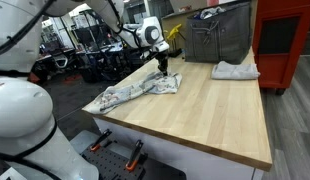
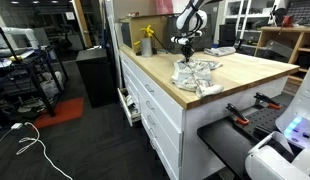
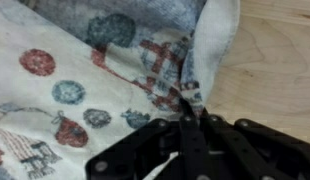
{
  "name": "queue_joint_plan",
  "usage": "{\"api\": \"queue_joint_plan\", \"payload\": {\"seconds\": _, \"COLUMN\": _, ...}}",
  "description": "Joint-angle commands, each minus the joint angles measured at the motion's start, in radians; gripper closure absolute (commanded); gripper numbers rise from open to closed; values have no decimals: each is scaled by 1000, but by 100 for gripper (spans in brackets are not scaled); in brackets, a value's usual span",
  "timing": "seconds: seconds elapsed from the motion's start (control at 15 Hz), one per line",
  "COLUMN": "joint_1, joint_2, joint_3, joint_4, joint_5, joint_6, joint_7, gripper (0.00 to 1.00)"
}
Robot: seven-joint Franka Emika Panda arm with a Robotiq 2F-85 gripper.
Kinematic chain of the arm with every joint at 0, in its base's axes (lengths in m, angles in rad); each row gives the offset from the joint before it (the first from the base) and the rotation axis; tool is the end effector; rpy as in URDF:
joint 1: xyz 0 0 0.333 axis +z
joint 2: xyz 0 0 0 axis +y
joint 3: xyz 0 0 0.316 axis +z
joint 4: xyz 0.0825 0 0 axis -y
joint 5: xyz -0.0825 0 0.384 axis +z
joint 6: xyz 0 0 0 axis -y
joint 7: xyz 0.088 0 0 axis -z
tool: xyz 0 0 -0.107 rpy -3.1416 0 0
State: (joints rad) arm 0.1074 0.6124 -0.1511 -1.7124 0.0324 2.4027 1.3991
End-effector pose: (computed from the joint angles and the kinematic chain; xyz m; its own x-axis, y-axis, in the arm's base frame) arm 0.6819 -0.0187 0.2456 0.1322 -0.9883 0.0764 -0.9878 -0.1377 -0.0727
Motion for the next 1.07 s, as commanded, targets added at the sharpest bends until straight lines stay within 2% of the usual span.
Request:
{"api": "queue_joint_plan", "payload": {"seconds": 0.0, "joint_1": 26, "joint_2": -26, "joint_3": -17, "joint_4": -5, "joint_5": -26, "joint_6": -7, "joint_7": 52, "gripper": 98}}
{"api": "queue_joint_plan", "payload": {"seconds": 0.27, "joint_1": 47, "joint_2": -20, "joint_3": -28, "joint_4": 32, "joint_5": -63, "joint_6": -34, "joint_7": 59, "gripper": 98}}
{"api": "queue_joint_plan", "payload": {"seconds": 0.33, "joint_1": 48, "joint_2": -18, "joint_3": -30, "joint_4": 42, "joint_5": -69, "joint_6": -38, "joint_7": 57, "gripper": 79}}
{"api": "queue_joint_plan", "payload": {"seconds": 0.4, "joint_1": 50, "joint_2": -18, "joint_3": -32, "joint_4": 49, "joint_5": -75, "joint_6": -43, "joint_7": 56, "gripper": 68}}
{"api": "queue_joint_plan", "payload": {"seconds": 0.47, "joint_1": 51, "joint_2": -15, "joint_3": -33, "joint_4": 57, "joint_5": -82, "joint_6": -47, "joint_7": 56, "gripper": 61}}
{"api": "queue_joint_plan", "payload": {"seconds": 0.53, "joint_1": 52, "joint_2": -13, "joint_3": -34, "joint_4": 65, "joint_5": -90, "joint_6": -54, "joint_7": 54, "gripper": 89}}
{"api": "queue_joint_plan", "payload": {"seconds": 0.73, "joint_1": 51, "joint_2": -9, "joint_3": -34, "joint_4": 82, "joint_5": -102, "joint_6": -65, "joint_7": 51, "gripper": 100}}
{"api": "queue_joint_plan", "payload": {"seconds": 1.0, "joint_1": 49, "joint_2": 2, "joint_3": -30, "joint_4": 113, "joint_5": -109, "joint_6": -83, "joint_7": 52, "gripper": 100}}
